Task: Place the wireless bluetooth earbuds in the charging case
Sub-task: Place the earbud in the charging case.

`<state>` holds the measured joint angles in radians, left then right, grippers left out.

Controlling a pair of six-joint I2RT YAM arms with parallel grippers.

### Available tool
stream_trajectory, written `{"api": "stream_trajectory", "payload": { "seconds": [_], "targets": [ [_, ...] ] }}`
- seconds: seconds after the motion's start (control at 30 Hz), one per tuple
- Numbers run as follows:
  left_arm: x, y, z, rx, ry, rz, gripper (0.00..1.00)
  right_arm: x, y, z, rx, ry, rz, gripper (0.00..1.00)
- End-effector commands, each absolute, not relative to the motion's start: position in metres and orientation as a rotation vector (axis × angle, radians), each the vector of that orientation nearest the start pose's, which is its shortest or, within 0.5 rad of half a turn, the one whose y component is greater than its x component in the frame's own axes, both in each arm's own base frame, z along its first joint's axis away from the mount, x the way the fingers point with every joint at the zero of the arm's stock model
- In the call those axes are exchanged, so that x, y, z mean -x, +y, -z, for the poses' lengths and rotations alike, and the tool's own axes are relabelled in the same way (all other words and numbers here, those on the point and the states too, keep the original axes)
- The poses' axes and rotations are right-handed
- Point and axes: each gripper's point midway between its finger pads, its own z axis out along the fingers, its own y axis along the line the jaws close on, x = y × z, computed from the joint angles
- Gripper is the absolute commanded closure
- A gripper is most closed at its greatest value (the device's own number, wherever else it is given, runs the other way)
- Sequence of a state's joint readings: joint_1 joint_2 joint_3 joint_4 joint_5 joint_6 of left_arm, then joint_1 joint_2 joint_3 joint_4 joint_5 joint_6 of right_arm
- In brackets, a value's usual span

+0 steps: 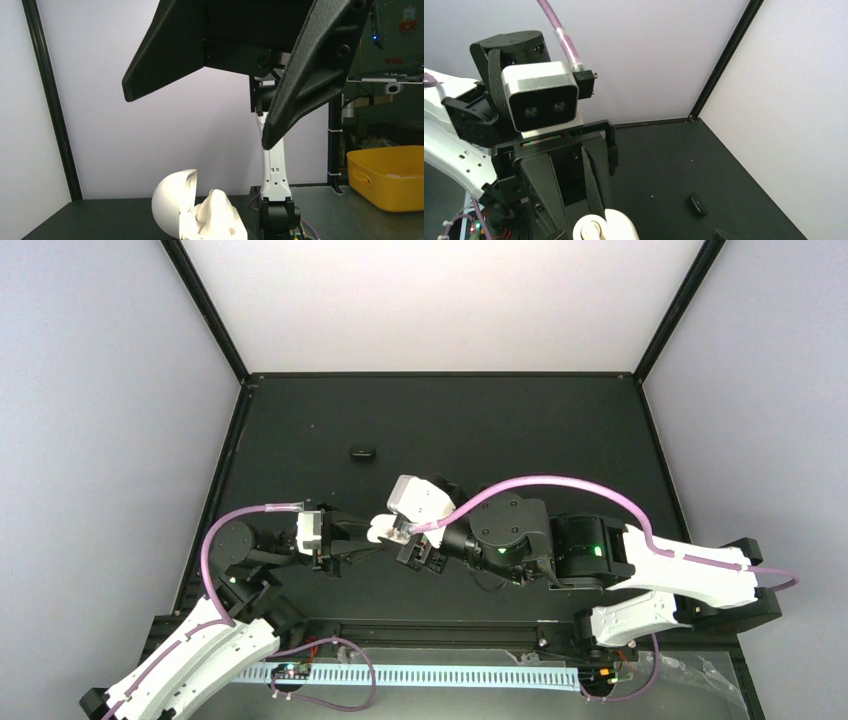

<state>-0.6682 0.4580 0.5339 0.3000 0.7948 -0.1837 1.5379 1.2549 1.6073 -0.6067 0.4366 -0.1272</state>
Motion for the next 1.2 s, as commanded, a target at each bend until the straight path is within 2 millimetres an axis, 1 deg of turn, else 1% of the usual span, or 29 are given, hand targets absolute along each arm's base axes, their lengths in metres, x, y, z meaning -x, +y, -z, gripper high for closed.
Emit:
{"api": "stream_trajectory", "payload": {
  "seconds": [0.0,0.17,0.33,0.53,0.9,1.0,1.17],
  "targets": [
    [-0.076,-0.22,-0.388,-1.02,0.938,1.195,0.99,-0.09,0.366,-0.462,1.046,1.44,-0.621,0.26],
    [-0.075,-0.219,-0.389,-1.02,0.933,1.194,0.98,-0.099,0.368,-0.455,1.036,1.478,-0.578,0.26],
    [-0.075,-0.219,-0.39,-1.015,0.933,1.19,0.98,-0.099,0.372,-0.446,1.063,1.496,-0.557,0.26],
    [-0.075,-0.218,-0.391,-1.012,0.927,1.186,0.98,-0.108,0.369,-0.436,1.046,1.544,-0.521,0.26],
    [-0.076,-0.219,-0.39,-1.014,0.933,1.186,0.98,-0.11,0.36,-0.449,0.984,1.524,-0.571,0.26],
    [-0.076,-0.219,-0.39,-1.014,0.931,1.185,0.98,-0.112,0.36,-0.448,0.983,1.53,-0.564,0.26],
    [-0.076,-0.218,-0.391,-1.01,0.93,1.182,0.98,-0.111,0.362,-0.438,1.017,1.551,-0.552,0.28]
  ]
}}
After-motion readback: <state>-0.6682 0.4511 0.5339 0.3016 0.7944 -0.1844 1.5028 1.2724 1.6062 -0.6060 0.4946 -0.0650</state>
